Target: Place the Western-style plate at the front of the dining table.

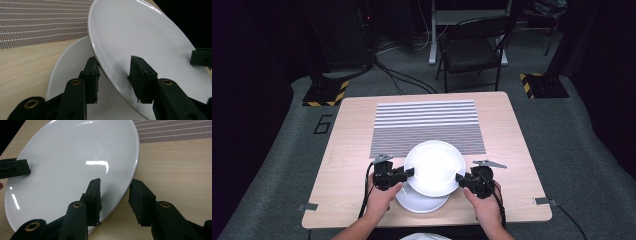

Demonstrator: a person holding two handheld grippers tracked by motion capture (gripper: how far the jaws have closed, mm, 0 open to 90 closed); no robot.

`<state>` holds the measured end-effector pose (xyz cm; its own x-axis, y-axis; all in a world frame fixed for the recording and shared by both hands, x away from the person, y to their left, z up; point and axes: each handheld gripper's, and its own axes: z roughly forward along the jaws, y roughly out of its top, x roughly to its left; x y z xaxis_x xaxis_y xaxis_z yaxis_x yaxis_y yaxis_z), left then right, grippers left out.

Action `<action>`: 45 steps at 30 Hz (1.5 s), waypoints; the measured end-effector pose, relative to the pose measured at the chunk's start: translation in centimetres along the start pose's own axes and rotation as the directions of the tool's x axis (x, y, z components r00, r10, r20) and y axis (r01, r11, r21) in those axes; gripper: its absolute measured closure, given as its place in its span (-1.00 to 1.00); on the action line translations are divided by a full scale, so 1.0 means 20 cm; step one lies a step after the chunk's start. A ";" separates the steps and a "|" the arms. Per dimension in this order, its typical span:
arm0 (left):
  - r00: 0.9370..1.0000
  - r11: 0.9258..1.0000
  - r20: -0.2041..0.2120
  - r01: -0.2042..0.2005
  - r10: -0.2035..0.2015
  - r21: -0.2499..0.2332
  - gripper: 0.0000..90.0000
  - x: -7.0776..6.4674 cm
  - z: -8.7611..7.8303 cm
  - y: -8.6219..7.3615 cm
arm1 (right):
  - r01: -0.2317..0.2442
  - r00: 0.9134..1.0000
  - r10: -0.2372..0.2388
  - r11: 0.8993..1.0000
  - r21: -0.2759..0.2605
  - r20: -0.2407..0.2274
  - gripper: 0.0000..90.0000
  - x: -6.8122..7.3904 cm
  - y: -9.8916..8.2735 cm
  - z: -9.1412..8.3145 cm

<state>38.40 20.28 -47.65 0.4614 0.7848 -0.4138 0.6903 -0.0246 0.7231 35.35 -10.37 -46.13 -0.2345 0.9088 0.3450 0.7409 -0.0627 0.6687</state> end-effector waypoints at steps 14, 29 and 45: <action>1.000 1.000 -0.022 0.000 0.000 -0.005 0.32 0.03 -0.02 0.03 | 0.011 1.000 -0.011 1.000 -0.003 -0.004 0.37 0.03 0.03 0.03; 1.000 1.000 -0.028 0.010 -0.011 -0.018 0.32 0.06 -0.03 0.08 | 0.037 0.999 -0.037 0.999 -0.008 -0.007 0.37 0.06 0.10 0.05; 0.999 1.000 -0.033 0.023 -0.023 -0.019 0.32 0.10 -0.01 0.15 | 0.057 0.998 -0.057 0.998 -0.014 -0.003 0.37 0.08 0.16 0.08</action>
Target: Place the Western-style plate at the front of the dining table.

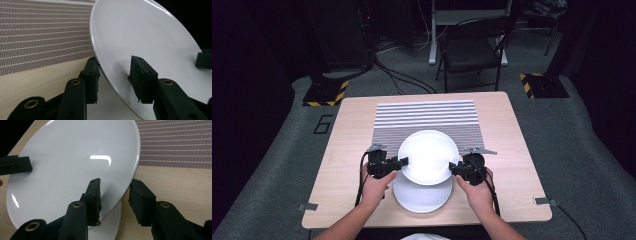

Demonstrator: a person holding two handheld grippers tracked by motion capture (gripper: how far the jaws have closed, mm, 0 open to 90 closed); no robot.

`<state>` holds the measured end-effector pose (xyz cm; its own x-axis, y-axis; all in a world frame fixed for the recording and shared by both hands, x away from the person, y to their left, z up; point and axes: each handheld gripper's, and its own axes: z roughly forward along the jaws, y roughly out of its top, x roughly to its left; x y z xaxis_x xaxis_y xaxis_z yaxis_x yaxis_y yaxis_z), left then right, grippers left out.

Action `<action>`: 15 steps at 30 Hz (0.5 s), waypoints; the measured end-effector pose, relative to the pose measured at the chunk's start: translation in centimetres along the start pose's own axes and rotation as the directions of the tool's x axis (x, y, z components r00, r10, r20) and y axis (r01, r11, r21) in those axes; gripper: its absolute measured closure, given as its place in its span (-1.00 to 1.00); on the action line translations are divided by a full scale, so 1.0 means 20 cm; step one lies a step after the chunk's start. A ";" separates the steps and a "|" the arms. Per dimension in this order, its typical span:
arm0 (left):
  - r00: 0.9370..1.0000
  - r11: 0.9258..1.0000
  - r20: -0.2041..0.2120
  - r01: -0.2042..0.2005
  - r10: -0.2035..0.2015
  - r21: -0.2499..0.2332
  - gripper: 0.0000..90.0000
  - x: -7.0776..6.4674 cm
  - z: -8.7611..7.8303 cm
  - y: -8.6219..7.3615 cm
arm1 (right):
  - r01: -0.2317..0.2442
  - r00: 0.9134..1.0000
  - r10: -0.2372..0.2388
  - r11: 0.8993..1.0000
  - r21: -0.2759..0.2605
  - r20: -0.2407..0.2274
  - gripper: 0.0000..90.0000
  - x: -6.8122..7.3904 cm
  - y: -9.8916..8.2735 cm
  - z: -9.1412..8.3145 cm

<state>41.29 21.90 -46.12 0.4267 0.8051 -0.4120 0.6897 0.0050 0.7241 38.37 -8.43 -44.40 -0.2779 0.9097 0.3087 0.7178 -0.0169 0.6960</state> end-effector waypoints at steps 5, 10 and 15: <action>1.000 1.000 0.000 0.003 -0.003 -0.001 0.32 0.02 0.02 0.02 | 0.004 1.000 -0.004 1.000 0.000 0.001 0.37 0.00 0.02 0.02; 1.000 1.000 -0.003 0.015 -0.015 -0.004 0.32 0.03 0.03 0.03 | 0.016 1.000 -0.015 1.000 -0.002 0.009 0.37 0.00 0.04 0.03; 1.000 1.000 -0.009 0.006 -0.006 -0.009 0.32 0.05 0.03 0.04 | 0.015 1.000 -0.015 1.000 -0.006 0.004 0.37 0.01 0.06 0.06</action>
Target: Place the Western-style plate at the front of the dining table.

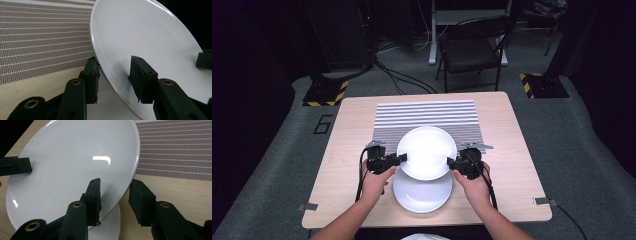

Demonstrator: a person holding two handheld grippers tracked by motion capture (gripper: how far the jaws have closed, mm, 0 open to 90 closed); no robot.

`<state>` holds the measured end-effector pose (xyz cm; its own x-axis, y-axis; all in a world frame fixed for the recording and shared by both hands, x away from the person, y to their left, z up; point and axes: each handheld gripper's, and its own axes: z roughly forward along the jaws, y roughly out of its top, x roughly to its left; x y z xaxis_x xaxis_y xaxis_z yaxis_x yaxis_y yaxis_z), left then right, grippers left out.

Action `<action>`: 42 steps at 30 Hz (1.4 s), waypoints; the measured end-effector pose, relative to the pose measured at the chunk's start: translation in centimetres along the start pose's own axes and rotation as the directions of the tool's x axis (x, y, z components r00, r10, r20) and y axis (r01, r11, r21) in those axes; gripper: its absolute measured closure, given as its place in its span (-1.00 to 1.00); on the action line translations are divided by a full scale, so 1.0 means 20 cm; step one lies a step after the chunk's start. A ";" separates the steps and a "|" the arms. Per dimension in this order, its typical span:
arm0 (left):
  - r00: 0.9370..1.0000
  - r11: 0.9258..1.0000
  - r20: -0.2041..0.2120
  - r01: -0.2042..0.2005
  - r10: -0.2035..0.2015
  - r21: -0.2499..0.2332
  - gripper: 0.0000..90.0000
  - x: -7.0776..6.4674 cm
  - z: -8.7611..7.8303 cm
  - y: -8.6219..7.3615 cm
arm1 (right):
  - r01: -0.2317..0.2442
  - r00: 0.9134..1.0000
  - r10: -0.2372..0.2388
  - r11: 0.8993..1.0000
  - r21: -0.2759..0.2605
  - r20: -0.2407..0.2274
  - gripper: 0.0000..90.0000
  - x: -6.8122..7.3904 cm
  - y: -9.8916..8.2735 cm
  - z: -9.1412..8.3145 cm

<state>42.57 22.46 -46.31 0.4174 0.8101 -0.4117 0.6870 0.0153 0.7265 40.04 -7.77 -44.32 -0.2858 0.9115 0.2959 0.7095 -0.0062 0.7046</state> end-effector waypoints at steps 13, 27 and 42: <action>1.000 1.000 -0.022 0.004 -0.004 -0.012 0.32 0.03 0.00 0.07 | -0.004 1.000 0.004 1.000 -0.008 -0.010 0.37 0.02 0.04 0.03; 0.999 0.999 -0.023 0.023 -0.024 -0.028 0.33 0.04 0.02 0.12 | 0.005 1.000 -0.005 1.000 -0.015 -0.010 0.37 0.01 0.11 0.05; 0.999 0.999 -0.036 0.034 -0.035 -0.041 0.34 0.09 0.05 0.15 | 0.019 1.000 -0.019 1.000 -0.015 -0.001 0.37 0.02 0.16 0.12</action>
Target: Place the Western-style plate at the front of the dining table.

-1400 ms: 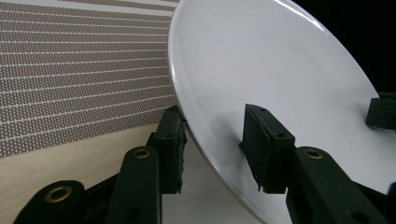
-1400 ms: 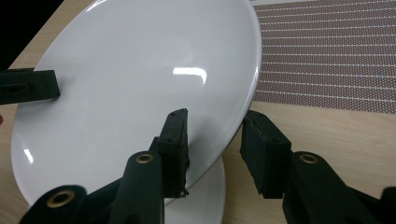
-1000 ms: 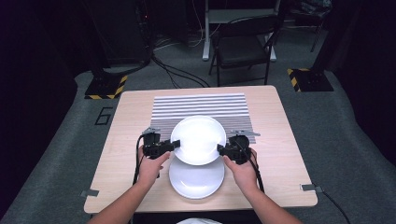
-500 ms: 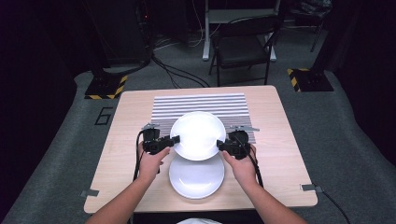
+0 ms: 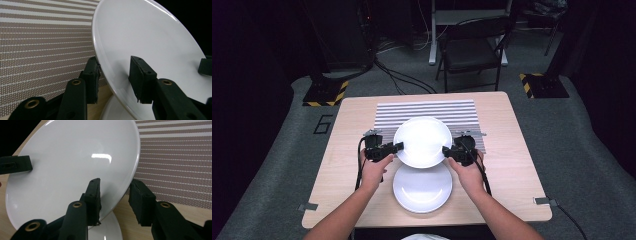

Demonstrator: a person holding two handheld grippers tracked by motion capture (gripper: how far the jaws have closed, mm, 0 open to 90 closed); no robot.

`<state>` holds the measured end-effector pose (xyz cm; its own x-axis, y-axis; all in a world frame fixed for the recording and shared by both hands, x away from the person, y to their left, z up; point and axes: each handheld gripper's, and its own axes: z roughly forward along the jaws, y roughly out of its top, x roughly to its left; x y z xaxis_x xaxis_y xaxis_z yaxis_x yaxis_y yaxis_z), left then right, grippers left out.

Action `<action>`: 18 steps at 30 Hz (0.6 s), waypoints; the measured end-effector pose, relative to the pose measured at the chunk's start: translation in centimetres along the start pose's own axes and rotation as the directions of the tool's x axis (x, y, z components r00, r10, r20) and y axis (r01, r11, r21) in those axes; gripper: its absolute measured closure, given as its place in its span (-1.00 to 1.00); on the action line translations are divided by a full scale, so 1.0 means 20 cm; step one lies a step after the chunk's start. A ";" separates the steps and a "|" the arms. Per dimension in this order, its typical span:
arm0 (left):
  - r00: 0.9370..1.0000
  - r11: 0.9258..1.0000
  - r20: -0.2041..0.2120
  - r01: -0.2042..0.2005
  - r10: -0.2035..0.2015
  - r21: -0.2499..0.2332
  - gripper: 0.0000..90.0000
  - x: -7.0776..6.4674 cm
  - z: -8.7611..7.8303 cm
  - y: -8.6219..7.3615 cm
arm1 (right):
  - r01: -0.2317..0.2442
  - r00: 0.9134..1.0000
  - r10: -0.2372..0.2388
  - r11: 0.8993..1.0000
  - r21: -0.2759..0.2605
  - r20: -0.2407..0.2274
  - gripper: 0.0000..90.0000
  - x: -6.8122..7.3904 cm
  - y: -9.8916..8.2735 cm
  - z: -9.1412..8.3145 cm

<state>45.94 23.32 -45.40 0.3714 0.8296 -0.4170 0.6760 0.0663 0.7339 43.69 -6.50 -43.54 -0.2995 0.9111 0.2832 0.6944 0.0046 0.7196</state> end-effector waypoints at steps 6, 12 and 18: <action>1.000 1.000 -0.014 0.003 -0.003 -0.004 0.34 0.02 0.02 0.02 | 0.002 1.000 -0.002 1.000 0.003 -0.004 0.37 0.00 0.02 0.04; 1.000 1.000 -0.027 -0.002 0.002 -0.008 0.35 0.02 0.03 0.03 | 0.008 1.000 -0.008 1.000 -0.003 -0.001 0.37 -0.01 0.03 0.06; 1.000 1.000 -0.030 0.001 -0.001 -0.009 0.35 0.03 0.06 0.04 | -0.003 1.000 0.002 1.000 0.002 0.004 0.37 -0.02 0.04 0.09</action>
<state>47.44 23.28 -45.74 0.3513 0.8457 -0.4017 0.6705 0.0723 0.7384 45.43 -6.09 -44.25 -0.2950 0.9128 0.2823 0.6961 0.0029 0.7179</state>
